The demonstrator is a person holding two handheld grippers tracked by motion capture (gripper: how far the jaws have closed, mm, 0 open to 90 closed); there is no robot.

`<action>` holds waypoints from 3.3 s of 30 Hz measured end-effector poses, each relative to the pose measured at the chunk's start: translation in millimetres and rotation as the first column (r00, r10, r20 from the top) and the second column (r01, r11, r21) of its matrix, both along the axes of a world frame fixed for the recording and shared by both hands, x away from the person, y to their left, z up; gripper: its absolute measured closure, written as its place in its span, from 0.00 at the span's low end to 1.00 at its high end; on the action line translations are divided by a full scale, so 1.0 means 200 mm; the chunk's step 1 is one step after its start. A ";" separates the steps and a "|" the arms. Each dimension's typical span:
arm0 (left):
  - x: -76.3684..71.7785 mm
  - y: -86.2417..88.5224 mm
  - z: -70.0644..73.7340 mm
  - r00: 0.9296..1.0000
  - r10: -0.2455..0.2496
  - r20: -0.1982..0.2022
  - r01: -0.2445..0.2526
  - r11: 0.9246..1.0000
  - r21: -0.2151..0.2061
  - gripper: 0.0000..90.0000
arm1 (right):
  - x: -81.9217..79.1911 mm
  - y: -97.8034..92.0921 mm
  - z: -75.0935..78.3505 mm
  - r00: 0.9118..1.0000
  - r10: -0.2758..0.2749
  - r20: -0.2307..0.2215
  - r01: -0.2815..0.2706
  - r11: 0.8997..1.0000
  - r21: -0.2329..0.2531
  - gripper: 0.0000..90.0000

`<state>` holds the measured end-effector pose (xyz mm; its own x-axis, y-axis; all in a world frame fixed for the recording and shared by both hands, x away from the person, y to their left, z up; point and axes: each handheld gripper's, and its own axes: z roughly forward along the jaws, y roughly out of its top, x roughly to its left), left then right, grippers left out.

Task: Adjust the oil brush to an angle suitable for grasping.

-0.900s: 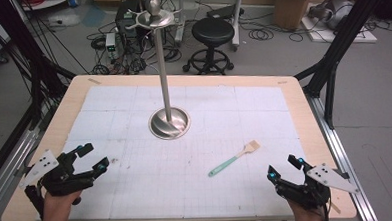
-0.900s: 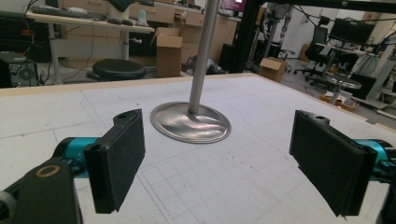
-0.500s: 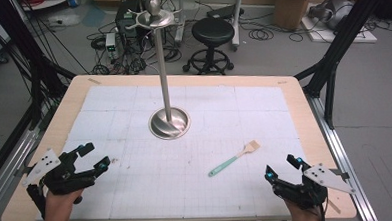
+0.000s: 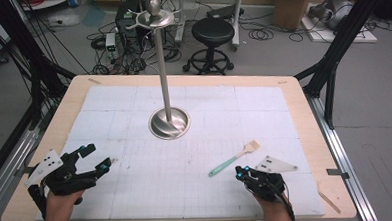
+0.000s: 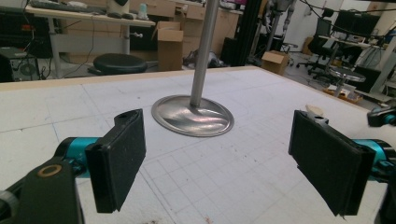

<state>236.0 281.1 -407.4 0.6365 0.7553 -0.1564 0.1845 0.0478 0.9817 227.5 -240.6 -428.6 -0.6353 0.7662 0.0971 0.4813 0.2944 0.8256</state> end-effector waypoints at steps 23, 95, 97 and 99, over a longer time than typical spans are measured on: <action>0.02 0.00 -0.02 1.000 -0.001 -0.026 0.001 1.000 0.013 0.23 | 0.22 0.29 -0.09 0.995 0.047 -0.086 -0.058 0.990 -0.128 0.99; 0.04 0.01 -0.04 0.999 0.005 -0.048 -0.005 1.000 0.000 0.24 | 0.31 0.33 -0.04 0.992 0.070 -0.109 -0.094 0.968 -0.232 0.99; 0.04 0.01 -0.04 0.999 0.004 -0.050 -0.004 1.000 0.000 0.24 | 0.33 0.33 -0.04 0.993 0.049 -0.105 -0.075 0.965 -0.250 0.99; 0.03 0.00 -0.03 0.999 0.002 -0.047 -0.003 1.000 -0.002 0.24 | 0.34 0.31 -0.04 0.994 0.029 -0.104 -0.054 0.967 -0.249 0.99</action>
<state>242.9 282.1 -414.2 0.6265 0.7566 -0.1873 0.2302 0.0500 0.9719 295.7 -178.5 -437.1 -0.6642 0.7469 -0.0314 0.5396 0.5081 0.6713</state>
